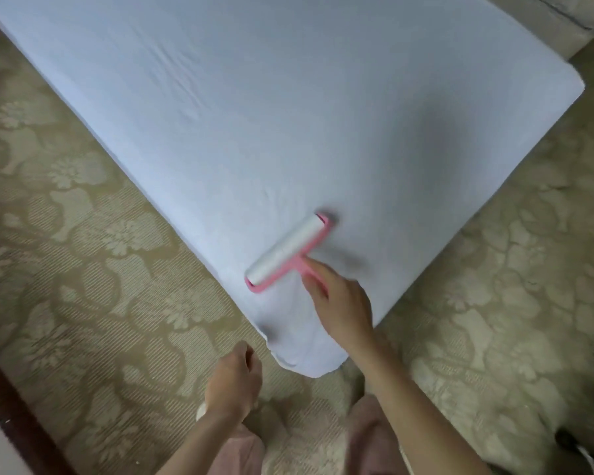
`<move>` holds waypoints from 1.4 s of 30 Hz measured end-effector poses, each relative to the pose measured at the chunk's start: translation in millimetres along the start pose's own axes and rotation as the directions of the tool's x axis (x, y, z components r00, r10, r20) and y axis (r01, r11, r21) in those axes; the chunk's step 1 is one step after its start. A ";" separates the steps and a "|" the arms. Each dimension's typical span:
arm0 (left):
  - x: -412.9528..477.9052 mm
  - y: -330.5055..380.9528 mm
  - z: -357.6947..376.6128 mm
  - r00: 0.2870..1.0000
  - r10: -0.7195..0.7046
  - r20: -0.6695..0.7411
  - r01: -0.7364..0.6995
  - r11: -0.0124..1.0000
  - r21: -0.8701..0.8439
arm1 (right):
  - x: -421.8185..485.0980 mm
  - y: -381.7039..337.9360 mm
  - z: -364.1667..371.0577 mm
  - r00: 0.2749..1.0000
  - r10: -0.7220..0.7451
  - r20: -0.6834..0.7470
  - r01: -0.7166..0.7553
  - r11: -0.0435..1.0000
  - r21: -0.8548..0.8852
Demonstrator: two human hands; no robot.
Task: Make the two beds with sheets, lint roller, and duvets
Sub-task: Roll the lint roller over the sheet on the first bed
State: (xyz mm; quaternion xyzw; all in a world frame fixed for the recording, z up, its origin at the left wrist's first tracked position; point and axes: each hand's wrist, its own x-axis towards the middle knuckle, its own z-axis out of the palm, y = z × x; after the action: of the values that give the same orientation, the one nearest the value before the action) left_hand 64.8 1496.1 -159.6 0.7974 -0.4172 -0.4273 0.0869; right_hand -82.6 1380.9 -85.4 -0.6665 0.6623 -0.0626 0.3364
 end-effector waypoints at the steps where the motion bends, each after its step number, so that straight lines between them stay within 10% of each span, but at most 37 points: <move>1: 0.1 2.6 2.3 1.000 -0.007 -0.014 0.007 1.000 0.011 | 20.9 0.1 2.1 1.000 -0.014 0.014 0.015 1.000 -0.025; 11: -9.5 72.3 57.9 0.971 -0.171 -0.166 0.170 0.985 -0.016 | -29.0 140.5 -62.5 0.964 -0.003 0.266 0.022 0.998 -0.065; 18: -10.7 136.4 113.8 0.933 -0.322 -0.164 0.315 0.947 -0.064 | -22.1 208.1 -150.2 0.983 -0.016 0.185 -0.003 0.995 0.102; 31: 36.4 149.3 43.8 0.847 -0.346 -0.404 0.310 0.938 -0.154 | 100.9 84.3 -120.5 0.933 -0.243 0.266 0.147 0.931 0.335; 42: 164.2 89.4 -78.4 0.882 -0.341 -0.325 0.257 0.927 -0.274 | 264.6 -110.7 -21.5 0.931 -0.327 0.160 0.270 0.914 0.302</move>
State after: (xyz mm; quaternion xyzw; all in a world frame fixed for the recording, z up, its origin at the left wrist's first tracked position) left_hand 118.2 1300.7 -166.8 0.9032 -0.2139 -0.3231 0.1848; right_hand 29.5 1116.9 -106.0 -0.7099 0.4984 -0.1351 0.4789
